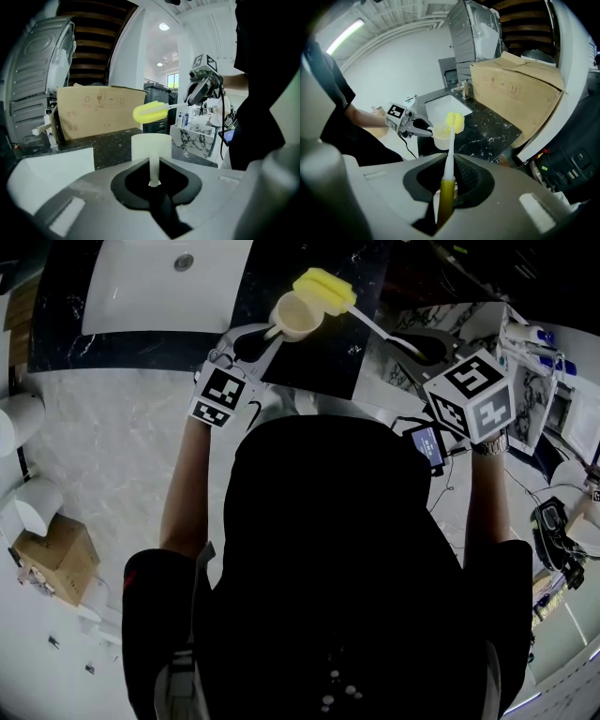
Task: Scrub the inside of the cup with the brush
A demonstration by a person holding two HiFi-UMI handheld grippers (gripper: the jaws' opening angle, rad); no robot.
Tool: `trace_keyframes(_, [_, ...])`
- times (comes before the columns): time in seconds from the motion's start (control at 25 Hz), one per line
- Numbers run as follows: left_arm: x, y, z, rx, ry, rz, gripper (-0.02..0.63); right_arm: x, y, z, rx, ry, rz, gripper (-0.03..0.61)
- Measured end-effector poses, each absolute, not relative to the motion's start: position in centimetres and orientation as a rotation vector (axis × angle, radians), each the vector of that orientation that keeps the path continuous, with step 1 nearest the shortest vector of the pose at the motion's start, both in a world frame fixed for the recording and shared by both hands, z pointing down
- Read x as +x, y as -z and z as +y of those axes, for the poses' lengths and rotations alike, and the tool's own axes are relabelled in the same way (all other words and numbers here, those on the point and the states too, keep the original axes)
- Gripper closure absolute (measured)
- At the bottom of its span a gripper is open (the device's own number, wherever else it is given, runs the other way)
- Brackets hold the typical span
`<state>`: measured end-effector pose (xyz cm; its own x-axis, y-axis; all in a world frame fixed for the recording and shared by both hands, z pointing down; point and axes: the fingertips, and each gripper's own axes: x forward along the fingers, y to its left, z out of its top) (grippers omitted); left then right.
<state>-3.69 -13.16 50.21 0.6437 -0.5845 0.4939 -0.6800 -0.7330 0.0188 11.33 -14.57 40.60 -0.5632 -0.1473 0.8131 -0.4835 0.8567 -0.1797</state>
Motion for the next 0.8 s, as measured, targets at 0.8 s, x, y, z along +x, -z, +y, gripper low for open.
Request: trace_keyframes(0.8, [-1.2, -51.4, -16.0, 2.647, -0.639, -1.123, 0.569, 12.2, -41.1, -16.2, 0.916, -0.593, -2.241, 0.537])
